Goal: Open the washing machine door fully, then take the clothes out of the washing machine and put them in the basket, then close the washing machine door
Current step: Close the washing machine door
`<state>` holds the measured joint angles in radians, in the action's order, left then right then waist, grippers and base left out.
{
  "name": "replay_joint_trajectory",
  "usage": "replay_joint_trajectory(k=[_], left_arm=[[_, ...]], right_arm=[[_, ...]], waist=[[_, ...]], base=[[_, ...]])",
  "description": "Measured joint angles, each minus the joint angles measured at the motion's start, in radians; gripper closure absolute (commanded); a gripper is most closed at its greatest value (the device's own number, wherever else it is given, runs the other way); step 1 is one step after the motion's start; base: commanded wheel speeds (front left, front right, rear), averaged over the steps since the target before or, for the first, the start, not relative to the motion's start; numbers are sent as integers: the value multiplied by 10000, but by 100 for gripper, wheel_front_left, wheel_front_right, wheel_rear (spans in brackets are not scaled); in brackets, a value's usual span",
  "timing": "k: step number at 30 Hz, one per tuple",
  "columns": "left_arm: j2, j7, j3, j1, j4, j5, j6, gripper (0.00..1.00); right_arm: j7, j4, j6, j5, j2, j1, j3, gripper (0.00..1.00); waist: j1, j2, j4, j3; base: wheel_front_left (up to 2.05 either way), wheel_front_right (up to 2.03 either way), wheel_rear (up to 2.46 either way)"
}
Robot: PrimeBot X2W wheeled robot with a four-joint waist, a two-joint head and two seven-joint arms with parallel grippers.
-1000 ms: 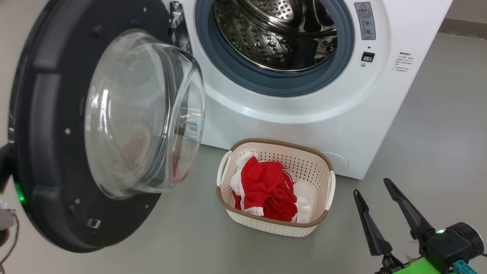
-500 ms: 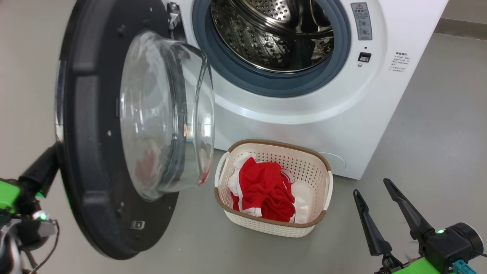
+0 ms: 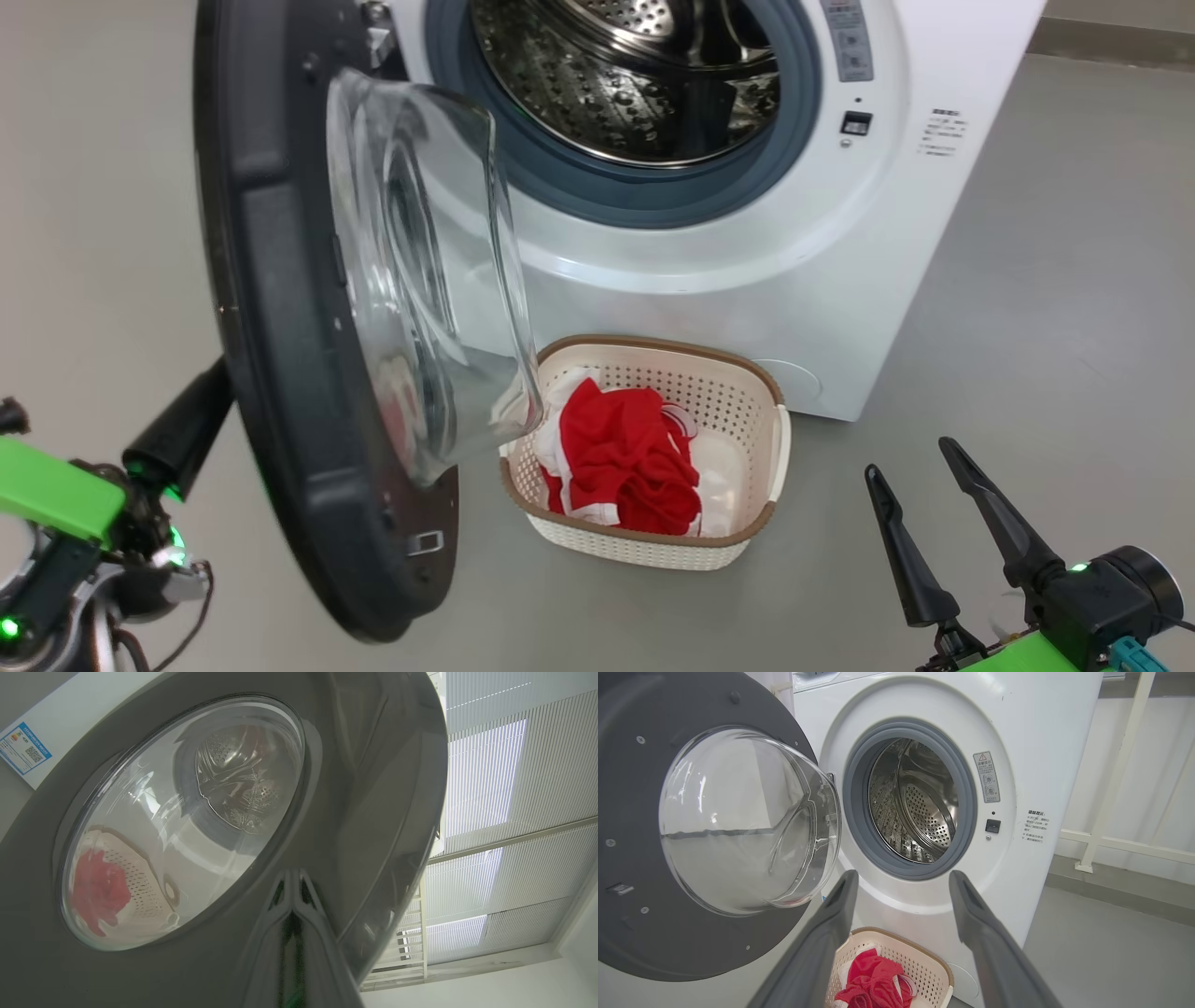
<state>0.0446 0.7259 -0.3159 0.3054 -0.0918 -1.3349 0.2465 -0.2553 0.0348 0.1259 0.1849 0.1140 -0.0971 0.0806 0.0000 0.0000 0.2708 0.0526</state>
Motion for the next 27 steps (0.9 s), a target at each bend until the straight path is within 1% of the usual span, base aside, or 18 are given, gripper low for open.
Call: replay_joint_trajectory(k=[8,11,19,27], left_arm=[[-29,-439,573,-478,-688,-428,10,100],[-31,-610,936,-642,-878,-610,10,100],[-35,-1099,1716,-668,-943,-1260,10,100],[-31,-1643,2197,-786,-688,-1469,4,100]], right_arm=[[0,-13,0,2,-59,1,-6,0],[0,-23,0,29,-67,1,-8,0],[0,-50,0,71,-81,1,-12,0],[0,-63,0,77,-125,1,10,0]], waist=[[1,0,-485,-12],[0,0,-694,-13],[-1,0,-1137,4],[0,0,-1586,66]], base=[[0,0,0],[0,0,0],[0,0,0],[0,0,0]])
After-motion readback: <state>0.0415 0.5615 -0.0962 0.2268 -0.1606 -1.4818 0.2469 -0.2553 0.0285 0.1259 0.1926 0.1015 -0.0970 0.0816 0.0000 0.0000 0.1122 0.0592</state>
